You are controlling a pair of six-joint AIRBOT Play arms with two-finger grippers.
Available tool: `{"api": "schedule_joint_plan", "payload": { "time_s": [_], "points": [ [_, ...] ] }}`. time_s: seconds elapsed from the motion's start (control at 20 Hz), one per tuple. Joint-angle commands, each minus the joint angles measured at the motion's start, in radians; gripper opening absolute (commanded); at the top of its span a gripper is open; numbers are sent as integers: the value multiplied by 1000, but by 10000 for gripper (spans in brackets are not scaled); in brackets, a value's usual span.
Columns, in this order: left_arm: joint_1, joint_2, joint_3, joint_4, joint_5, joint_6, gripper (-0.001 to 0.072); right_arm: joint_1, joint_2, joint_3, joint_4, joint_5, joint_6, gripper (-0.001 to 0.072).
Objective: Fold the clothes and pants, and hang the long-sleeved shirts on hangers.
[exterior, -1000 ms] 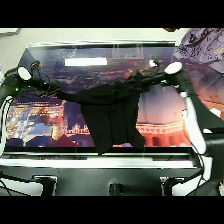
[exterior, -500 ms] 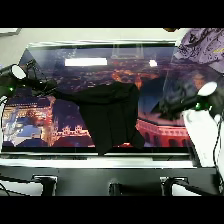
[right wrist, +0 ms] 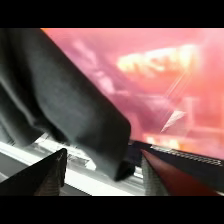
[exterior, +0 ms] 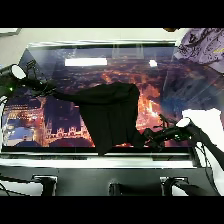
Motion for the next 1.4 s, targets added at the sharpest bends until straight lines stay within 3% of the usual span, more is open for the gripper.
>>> {"api": "schedule_joint_plan", "payload": {
  "time_s": [0.0,0.05,0.1,0.25,0.45,0.55,0.7,0.9,0.95,1.0,1.1,1.15,1.35],
  "points": [
    [1,0,0,0,-2,0,16,53,3,-33,29,-132,34,388],
    [1,0,0,0,-2,0,17,53,3,-32,36,-159,51,301],
    [1,0,0,1,-2,0,17,49,3,-21,41,-167,46,38],
    [2,0,0,1,-2,1,17,-11,2,145,41,-193,69,29],
    [1,0,-1,1,-3,1,16,-151,-48,521,12,-318,206,29],
    [1,-1,-1,1,-8,1,16,-153,-89,639,12,-453,230,30],
    [1,-11,-2,2,-37,0,17,-153,-171,733,22,-618,388,30],
    [1,-18,-9,1,-42,0,17,-140,-276,747,56,-455,388,32],
    [1,-20,-9,1,-44,0,16,-136,-290,747,55,-397,357,40],
    [1,-22,-9,1,-47,0,17,-133,-294,747,50,-349,340,142],
    [1,-24,-9,1,-55,0,16,-149,-279,747,53,-261,333,441],
    [1,-25,-9,1,-58,0,17,-173,-261,747,49,-200,302,504],
    [1,-26,-9,1,-63,0,17,-317,-157,723,-83,97,188,505]
  ]
}}
